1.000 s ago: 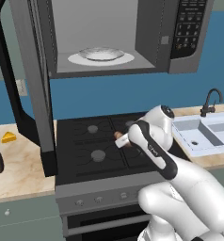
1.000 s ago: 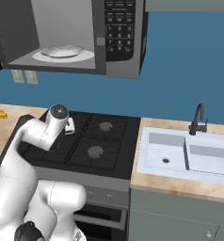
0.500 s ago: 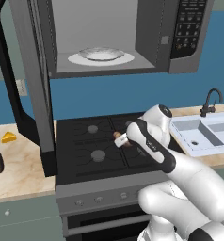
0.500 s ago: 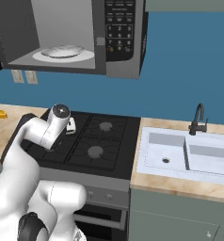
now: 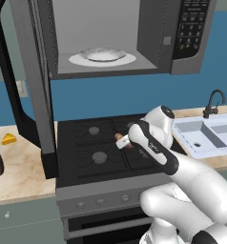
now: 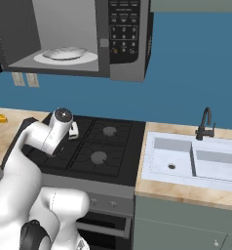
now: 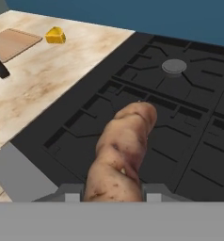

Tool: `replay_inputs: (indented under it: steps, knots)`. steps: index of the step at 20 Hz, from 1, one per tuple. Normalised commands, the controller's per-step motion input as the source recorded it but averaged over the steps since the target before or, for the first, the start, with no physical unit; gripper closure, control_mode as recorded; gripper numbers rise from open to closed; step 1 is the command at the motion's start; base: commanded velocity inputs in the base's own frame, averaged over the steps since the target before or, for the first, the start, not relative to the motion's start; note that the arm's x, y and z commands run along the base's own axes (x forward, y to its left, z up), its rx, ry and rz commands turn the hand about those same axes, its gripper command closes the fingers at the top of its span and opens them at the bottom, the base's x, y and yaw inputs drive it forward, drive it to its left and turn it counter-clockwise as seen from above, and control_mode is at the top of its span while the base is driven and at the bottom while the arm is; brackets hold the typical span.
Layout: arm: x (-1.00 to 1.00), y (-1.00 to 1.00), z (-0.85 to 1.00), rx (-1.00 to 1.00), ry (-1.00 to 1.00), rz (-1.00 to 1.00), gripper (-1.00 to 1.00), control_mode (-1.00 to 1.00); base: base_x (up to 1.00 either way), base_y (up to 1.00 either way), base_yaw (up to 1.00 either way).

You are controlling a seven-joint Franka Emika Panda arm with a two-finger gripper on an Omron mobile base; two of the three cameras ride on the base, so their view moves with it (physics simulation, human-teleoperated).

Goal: Retrieve the reheated potato from the microwave, then place the potato, cheese, and condiment on the cutting board.

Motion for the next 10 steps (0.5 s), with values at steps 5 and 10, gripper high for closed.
replay_inputs:
  steps: [5, 10]
  knots:
    - [0.00, 0.00, 0.00, 0.00, 0.00, 0.00, 1.00, -1.00, 0.00, 0.00, 0.00]
    - [0.00, 0.00, 0.00, 0.00, 0.00, 0.00, 1.00, -1.00, 0.00, 0.00, 0.00]
